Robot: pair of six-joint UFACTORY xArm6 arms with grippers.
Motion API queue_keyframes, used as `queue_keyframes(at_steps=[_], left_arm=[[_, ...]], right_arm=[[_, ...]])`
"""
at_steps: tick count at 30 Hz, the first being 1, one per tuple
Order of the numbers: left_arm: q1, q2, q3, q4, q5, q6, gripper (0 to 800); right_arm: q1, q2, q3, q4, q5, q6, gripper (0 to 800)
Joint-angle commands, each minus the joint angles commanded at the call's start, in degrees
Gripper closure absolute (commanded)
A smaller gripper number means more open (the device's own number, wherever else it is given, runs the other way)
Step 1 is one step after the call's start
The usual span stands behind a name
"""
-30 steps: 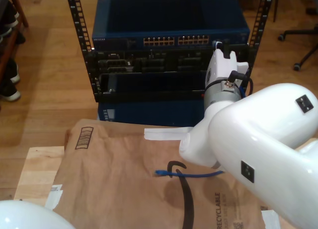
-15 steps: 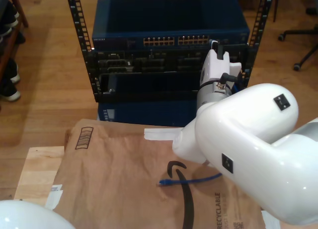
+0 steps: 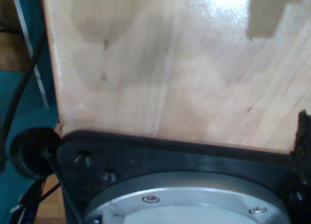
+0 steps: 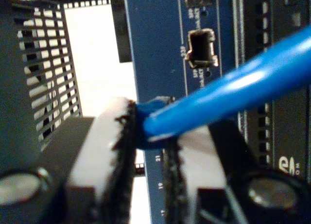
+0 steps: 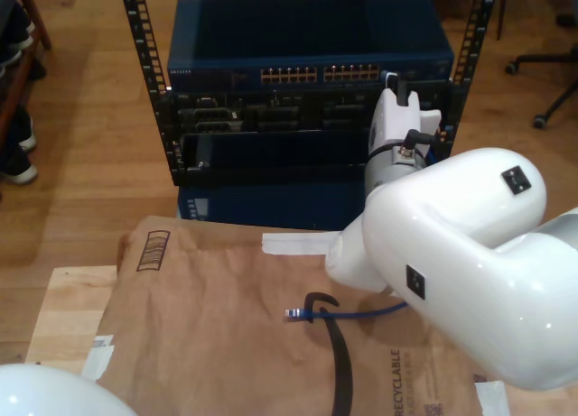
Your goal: Grab the cable and plug it in
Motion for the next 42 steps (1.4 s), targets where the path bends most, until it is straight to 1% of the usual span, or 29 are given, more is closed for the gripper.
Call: queue_keyframes(at_steps=[4,7,31,42], left_arm=[[0.1,0.1,0.0,0.0,0.0,0.0,0],[0.1,0.0,0.0,0.0,0.0,0.0,0],[0.0,0.0,0.0,0.0,0.0,0.0,0],[0.1,0.0,0.0,0.0,0.0,0.0,0]], right_arm=[[-0.1,0.4,0.1,-1.9,0.0,0.0,800],[-0.1,0.4,0.1,-2.4,-0.1,0.0,800],[-0.7,1.2,-1.8,-3.0,0.0,0.0,800],[-0.7,1.3,-1.7,-3.1,0.0,0.0,800]])
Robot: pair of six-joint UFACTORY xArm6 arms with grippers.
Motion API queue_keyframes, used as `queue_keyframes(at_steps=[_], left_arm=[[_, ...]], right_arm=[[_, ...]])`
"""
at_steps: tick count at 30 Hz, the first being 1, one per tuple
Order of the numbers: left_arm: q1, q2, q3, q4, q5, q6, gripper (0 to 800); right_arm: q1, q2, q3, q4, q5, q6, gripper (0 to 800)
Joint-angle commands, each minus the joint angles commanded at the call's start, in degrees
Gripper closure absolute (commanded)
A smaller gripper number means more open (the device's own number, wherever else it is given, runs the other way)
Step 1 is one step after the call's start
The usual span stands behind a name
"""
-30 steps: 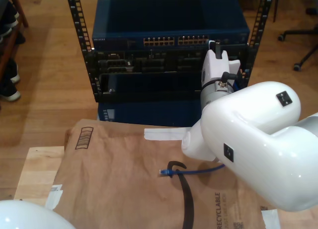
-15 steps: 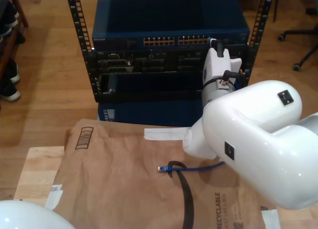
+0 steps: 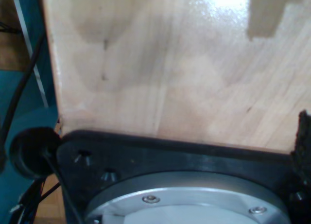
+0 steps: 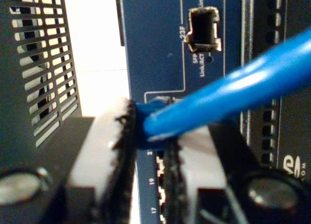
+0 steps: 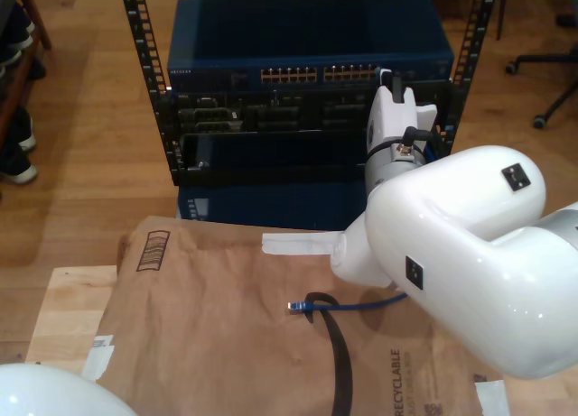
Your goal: Grab the cable and plug it in
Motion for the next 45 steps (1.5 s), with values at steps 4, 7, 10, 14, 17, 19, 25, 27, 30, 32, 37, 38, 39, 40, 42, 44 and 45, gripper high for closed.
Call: queue_keyframes(at_steps=[4,7,10,14,17,19,25,27,30,32,37,38,39,40,42,44,45], left_arm=[[0.0,0.0,0.0,0.0,0.0,0.0,0],[0.0,0.1,0.0,0.0,0.0,0.0,0],[0.0,0.0,0.0,0.0,0.0,0.0,0],[0.0,0.0,0.0,0.0,0.0,0.0,0],[-0.1,0.0,0.0,0.0,0.0,0.0,0],[-0.1,0.0,0.0,0.0,0.0,0.0,0],[-0.1,0.0,0.0,0.0,0.0,0.0,0],[0.0,0.0,0.0,0.0,0.0,0.0,0],[0.0,0.0,0.0,0.0,0.0,0.0,0],[0.0,0.0,0.0,0.0,0.0,0.0,0],[-0.1,0.0,0.0,0.0,0.0,0.0,0],[0.0,0.0,0.0,0.0,0.0,0.0,0],[0.0,0.0,0.0,0.0,0.0,0.0,0],[0.0,0.1,0.0,0.0,0.0,0.0,0],[0.0,0.0,0.0,0.0,0.0,0.0,0],[0.0,0.0,0.0,0.1,0.0,0.0,0],[0.0,0.0,0.0,0.0,0.0,0.0,0]], right_arm=[[0.0,0.0,0.3,0.0,0.0,0.1,800],[0.0,0.0,0.1,0.0,0.1,0.0,800],[0.0,0.0,0.0,-0.1,0.1,0.0,800],[0.0,0.1,0.0,-1.8,0.1,0.0,800],[0.0,0.1,0.0,-2.0,0.1,0.0,800],[0.0,0.2,-0.1,-2.0,0.1,0.0,800],[-0.1,1.1,-0.5,-2.0,0.1,0.0,800],[-0.4,1.5,-1.2,-2.0,0.1,0.0,800],[-0.4,1.7,-1.8,-2.0,0.1,-0.1,800],[-0.4,1.7,-1.8,-2.0,0.1,0.0,800],[-0.4,1.7,-1.5,-2.0,0.0,0.0,800],[-0.4,1.7,-1.4,-1.9,0.1,0.0,800],[-0.4,1.6,-1.3,-1.9,0.0,0.0,800],[-0.4,1.6,-1.2,-1.9,0.0,0.0,800],[-0.4,1.5,-1.1,-1.9,0.0,0.0,800],[-0.4,1.5,-1.0,-2.0,-0.1,0.0,800],[-0.4,1.5,-0.9,-1.9,-0.1,0.0,800]])
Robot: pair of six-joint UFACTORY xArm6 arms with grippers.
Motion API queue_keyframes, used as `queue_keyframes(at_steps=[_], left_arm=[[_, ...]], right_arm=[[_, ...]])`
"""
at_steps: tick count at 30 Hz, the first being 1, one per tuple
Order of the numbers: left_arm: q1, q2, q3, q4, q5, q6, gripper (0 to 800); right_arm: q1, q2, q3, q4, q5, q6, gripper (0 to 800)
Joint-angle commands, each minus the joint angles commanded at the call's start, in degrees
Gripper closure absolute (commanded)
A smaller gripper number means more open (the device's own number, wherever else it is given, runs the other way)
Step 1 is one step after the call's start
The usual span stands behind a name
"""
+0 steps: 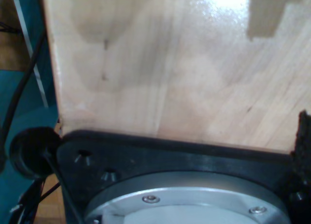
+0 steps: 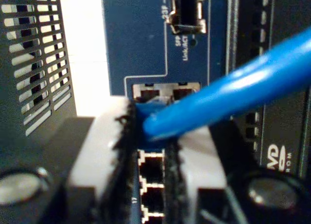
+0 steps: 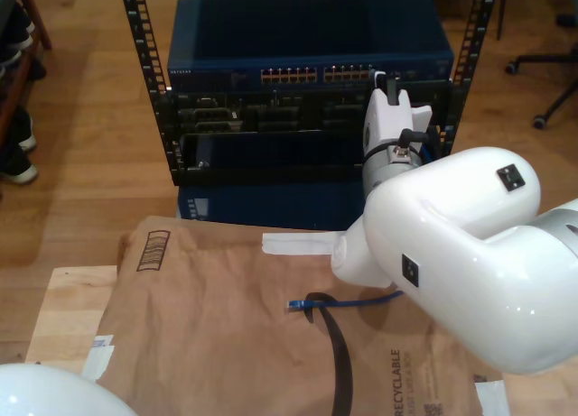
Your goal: Grab the cable and plug it in
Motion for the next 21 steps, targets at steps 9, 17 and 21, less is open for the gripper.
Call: queue_keyframes(at_steps=[9,17,21], left_arm=[[0.0,0.0,0.0,0.0,0.0,0.0,0],[0.0,0.0,0.0,0.0,0.0,0.0,0],[0.0,0.0,0.0,0.0,0.0,0.0,0]], right_arm=[[0.0,-0.1,-0.5,0.0,-0.3,0.0,800],[0.0,0.2,-0.8,0.0,-0.2,0.0,800],[-0.3,0.3,-0.9,0.0,-0.2,0.0,800]])
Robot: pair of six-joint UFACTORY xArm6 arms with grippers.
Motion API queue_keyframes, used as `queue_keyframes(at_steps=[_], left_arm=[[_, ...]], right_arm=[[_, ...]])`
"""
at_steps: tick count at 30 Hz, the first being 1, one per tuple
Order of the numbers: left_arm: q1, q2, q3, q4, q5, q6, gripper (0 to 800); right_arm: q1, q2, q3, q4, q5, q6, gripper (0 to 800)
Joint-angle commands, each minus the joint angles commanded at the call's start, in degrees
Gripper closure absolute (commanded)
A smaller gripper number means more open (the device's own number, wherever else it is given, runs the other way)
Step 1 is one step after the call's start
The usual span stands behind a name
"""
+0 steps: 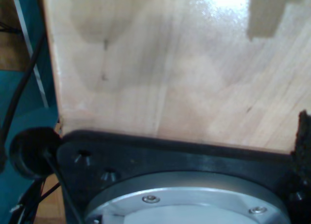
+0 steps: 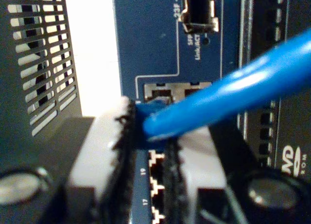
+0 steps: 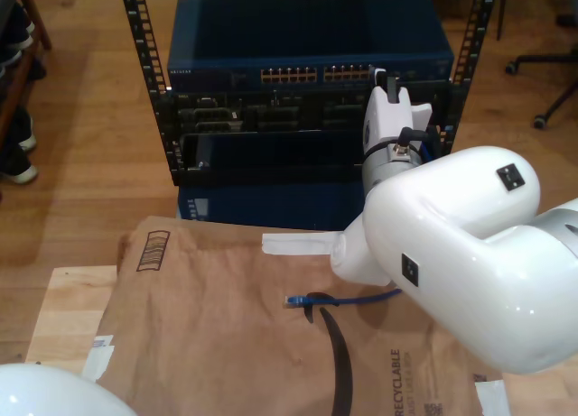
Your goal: Grab the cable and plug it in
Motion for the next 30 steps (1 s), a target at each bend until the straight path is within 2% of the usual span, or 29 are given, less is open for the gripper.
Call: queue_keyframes(at_steps=[30], left_arm=[[0.0,0.0,0.0,0.0,0.0,0.0,0]], right_arm=[[-0.4,-0.4,0.2,0.0,0.0,0.1,800]])
